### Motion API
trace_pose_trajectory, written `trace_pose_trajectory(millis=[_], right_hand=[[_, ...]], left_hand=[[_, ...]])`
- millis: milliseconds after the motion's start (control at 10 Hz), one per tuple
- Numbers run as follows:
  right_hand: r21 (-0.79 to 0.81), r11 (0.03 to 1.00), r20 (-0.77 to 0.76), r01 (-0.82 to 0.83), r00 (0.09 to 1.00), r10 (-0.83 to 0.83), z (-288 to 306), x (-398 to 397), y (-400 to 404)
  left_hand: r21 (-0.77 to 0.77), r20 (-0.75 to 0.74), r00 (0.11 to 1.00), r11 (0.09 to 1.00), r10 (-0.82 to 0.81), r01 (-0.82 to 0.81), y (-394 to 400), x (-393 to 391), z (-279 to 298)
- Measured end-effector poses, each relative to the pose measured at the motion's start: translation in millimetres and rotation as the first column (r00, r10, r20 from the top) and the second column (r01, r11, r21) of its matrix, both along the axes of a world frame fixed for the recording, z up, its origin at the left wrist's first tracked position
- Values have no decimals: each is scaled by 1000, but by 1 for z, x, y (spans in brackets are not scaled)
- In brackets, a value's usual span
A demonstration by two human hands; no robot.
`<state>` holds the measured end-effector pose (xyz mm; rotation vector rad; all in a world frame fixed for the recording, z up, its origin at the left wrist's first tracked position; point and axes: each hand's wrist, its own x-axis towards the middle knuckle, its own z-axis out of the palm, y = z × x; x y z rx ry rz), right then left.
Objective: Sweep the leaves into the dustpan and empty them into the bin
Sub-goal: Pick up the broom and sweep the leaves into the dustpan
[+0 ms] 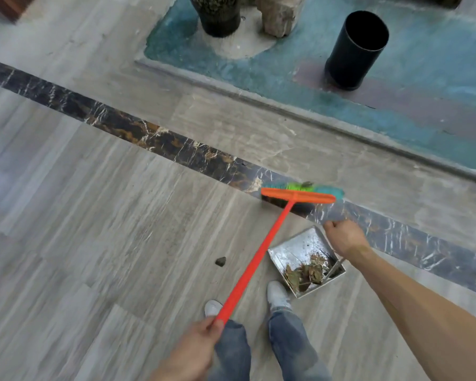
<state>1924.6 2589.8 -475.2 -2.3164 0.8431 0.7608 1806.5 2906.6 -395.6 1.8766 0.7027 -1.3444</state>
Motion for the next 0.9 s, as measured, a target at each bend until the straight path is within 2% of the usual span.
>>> trace_pose_trajectory(millis=[100, 200, 300, 400, 500, 600, 700, 800, 900], right_hand=[[1, 999, -1, 54, 999, -54, -3, -17, -29], [6, 996, -7, 86, 996, -86, -9, -27, -44], [4, 995, 10, 99, 995, -99, -23, -32, -53], [19, 996, 1, 92, 996, -92, -28, -26, -50], [32, 999, -9, 43, 999, -43, -23, -8, -39], [38, 999, -17, 20, 1000, -20, -22, 4, -37], [59, 998, 11, 15, 1000, -16, -15, 23, -38], [61, 998, 18, 6, 1000, -7, -13, 26, -36], [65, 998, 8, -4, 1000, 4, -9, 15, -34]], left_hand=[[179, 268, 955, 981, -126, 79, -24, 96, -45], [222, 354, 935, 974, -35, -47, -45, 161, -96], [111, 290, 957, 993, 12, -46, -72, 192, -156], [80, 200, 980, 997, -13, -3, -99, 164, -152], [110, -93, 990, 989, 107, -96, -108, 44, -123], [156, -174, 975, 982, 136, -109, -90, -26, -115], [114, -234, 972, 994, 22, 5, -59, -163, -139], [68, -168, 979, 992, 115, -105, -41, -242, -148], [-24, -121, 945, 951, 305, -310, -21, -221, -61]])
